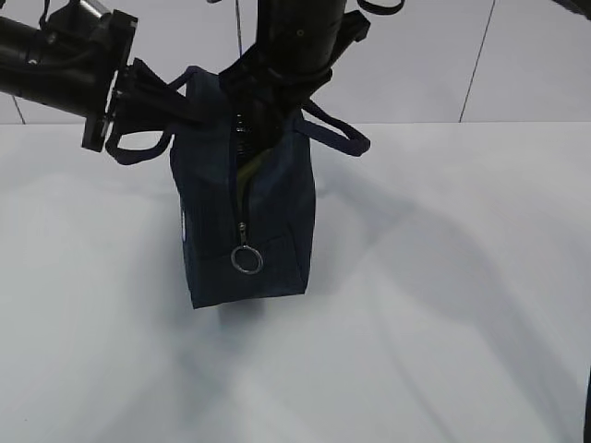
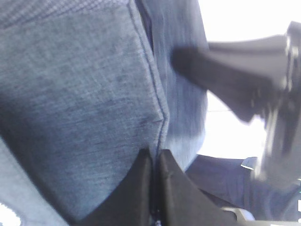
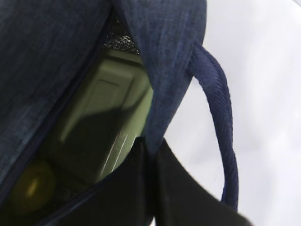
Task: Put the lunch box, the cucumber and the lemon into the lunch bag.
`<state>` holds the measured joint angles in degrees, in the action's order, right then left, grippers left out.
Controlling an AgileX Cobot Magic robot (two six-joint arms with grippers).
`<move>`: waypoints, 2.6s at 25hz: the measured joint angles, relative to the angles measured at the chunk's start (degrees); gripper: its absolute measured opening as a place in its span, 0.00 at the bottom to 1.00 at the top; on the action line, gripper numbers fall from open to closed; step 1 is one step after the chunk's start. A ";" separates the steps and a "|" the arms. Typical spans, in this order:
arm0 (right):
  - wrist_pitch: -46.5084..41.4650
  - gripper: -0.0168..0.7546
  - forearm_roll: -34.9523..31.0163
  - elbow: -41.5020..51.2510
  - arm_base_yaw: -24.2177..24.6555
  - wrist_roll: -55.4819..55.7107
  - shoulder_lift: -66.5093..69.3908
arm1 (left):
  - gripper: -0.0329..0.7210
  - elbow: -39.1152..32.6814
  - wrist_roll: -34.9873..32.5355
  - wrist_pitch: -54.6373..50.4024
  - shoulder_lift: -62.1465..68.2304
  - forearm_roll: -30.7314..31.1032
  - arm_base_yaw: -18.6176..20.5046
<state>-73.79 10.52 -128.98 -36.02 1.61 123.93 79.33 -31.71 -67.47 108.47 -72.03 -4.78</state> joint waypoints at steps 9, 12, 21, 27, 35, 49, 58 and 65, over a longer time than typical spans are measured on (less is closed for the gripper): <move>0.21 0.02 0.13 0.39 2.24 4.63 -0.32 | 0.03 0.00 0.00 0.59 0.00 -0.15 -1.93; 0.43 0.02 0.26 1.43 2.92 5.87 -0.43 | 0.03 0.00 0.00 1.34 0.13 -0.25 -2.07; 0.91 0.02 0.38 5.50 4.74 7.94 -1.01 | 0.03 0.00 0.00 3.78 0.17 0.01 -4.56; 1.02 0.02 0.38 9.03 6.43 8.30 -4.03 | 0.03 0.00 0.00 5.92 0.17 0.32 -7.41; 1.24 0.02 0.38 14.31 7.45 8.87 -5.25 | 0.03 0.00 0.00 7.45 1.37 1.24 -10.12; 1.87 0.02 1.17 15.15 7.45 10.05 -5.25 | 0.03 0.00 0.00 7.55 4.26 0.77 -11.36; 1.87 0.09 0.88 15.15 7.45 10.42 -5.25 | 0.09 0.00 0.00 7.55 4.26 0.68 -11.36; 2.21 0.48 0.80 15.15 7.45 10.46 -5.28 | 0.27 0.00 0.00 7.55 4.26 0.68 -11.36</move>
<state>-71.58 11.32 -113.83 -28.58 12.07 118.65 79.33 -31.71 -59.92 112.73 -71.34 -16.14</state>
